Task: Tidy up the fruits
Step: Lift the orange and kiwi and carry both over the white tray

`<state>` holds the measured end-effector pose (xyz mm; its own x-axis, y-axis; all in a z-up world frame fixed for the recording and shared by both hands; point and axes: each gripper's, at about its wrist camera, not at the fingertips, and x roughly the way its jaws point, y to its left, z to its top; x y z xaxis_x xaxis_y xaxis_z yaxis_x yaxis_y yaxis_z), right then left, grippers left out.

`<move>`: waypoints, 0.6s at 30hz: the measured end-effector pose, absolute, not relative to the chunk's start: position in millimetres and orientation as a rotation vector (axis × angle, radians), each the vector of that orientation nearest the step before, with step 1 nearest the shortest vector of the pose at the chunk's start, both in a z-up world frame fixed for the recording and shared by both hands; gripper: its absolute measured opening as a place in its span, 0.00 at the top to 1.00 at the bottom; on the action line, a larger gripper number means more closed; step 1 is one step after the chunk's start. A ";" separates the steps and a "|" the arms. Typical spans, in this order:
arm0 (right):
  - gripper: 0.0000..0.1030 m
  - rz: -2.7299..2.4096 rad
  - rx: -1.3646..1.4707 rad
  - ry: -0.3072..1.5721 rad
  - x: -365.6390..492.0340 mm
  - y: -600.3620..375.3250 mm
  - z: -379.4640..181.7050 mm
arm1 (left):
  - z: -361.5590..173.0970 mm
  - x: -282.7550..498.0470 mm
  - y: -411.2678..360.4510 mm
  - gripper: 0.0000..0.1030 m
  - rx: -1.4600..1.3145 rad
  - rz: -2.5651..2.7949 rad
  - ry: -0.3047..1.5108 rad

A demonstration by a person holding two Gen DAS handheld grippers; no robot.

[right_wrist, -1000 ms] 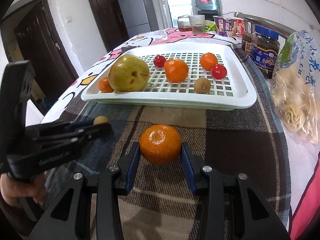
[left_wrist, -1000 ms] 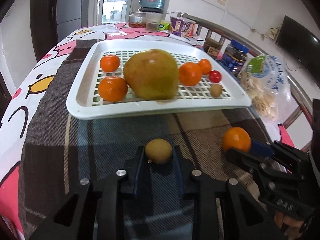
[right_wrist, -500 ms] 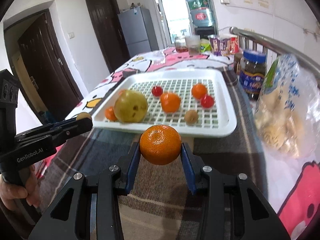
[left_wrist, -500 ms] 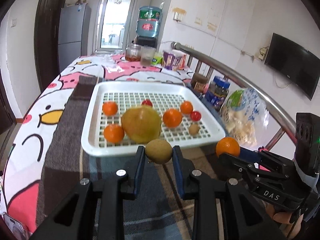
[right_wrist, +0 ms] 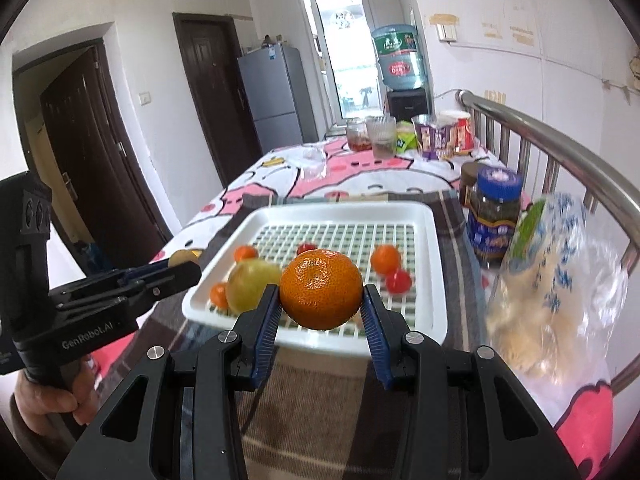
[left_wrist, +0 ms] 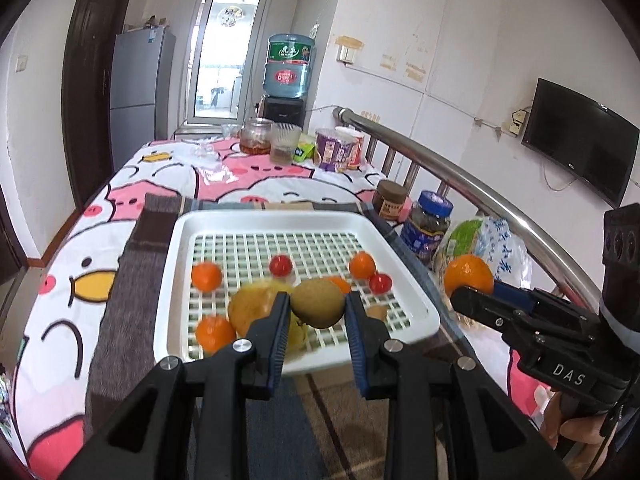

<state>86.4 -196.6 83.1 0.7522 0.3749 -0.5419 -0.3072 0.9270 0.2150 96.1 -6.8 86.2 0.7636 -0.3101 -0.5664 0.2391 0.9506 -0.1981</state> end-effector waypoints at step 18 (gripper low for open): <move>0.62 0.360 0.209 0.579 166.3 -205.1 103.8 | 93.3 173.6 11.0 0.71 -0.186 -0.254 0.623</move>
